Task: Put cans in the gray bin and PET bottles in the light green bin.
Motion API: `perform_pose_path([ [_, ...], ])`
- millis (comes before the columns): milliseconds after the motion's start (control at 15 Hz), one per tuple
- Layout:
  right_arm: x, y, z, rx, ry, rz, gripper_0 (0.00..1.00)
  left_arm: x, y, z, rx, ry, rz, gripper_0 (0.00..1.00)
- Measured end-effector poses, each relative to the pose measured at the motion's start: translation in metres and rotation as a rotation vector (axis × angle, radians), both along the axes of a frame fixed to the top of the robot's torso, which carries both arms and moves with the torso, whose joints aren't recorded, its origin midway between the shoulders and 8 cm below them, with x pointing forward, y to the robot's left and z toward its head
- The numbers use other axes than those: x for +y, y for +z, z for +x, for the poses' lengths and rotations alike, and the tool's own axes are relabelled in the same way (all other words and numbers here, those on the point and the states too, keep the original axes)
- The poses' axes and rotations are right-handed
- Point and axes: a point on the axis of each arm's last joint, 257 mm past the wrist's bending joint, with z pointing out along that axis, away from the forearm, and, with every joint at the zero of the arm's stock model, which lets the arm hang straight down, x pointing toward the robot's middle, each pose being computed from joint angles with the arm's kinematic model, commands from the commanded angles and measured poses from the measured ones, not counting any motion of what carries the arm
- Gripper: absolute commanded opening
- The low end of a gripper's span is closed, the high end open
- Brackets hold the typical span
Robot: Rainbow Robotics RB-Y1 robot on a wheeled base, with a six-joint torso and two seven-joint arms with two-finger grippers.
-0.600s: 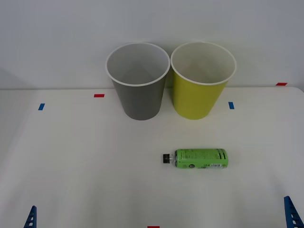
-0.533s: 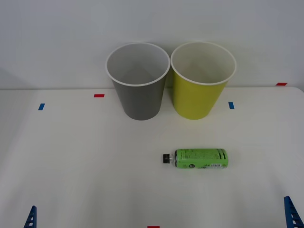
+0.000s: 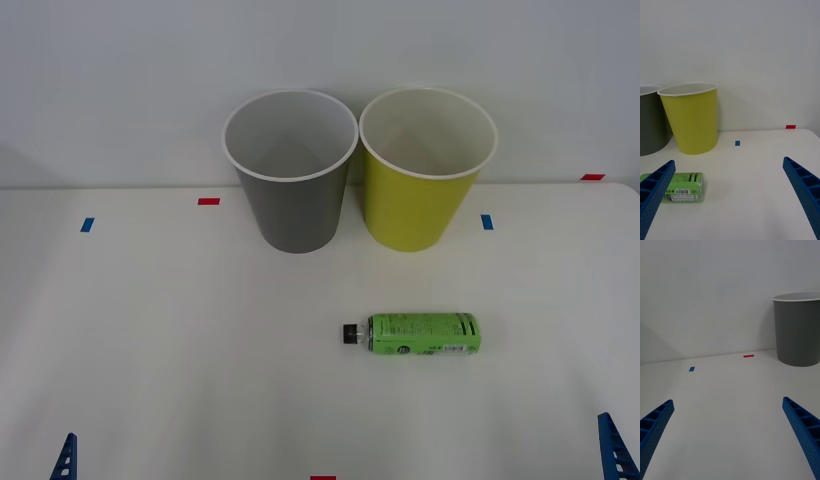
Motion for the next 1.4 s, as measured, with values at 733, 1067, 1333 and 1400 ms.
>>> perform_pose_path([
  [733, 0.0, 0.0, 0.0, 0.0, 0.0, 0.0, 1.0, 0.0, 0.0, 0.0, 0.0, 0.0, 0.0, 1.0],
  [1067, 0.0, 0.0, 0.0, 0.0, 0.0, 0.0, 1.0, 0.0, 0.0, 0.0, 0.0, 0.0, 0.0, 1.0],
  [1333, 0.0, 0.0, 0.0, 0.0, 0.0, 0.0, 1.0, 0.0, 0.0, 0.0, 0.0, 0.0, 0.0, 1.0],
  [1400, 0.0, 0.0, 0.0, 0.0, 0.0, 0.0, 1.0, 0.0, 0.0, 0.0, 0.0, 0.0, 0.0, 1.0],
])
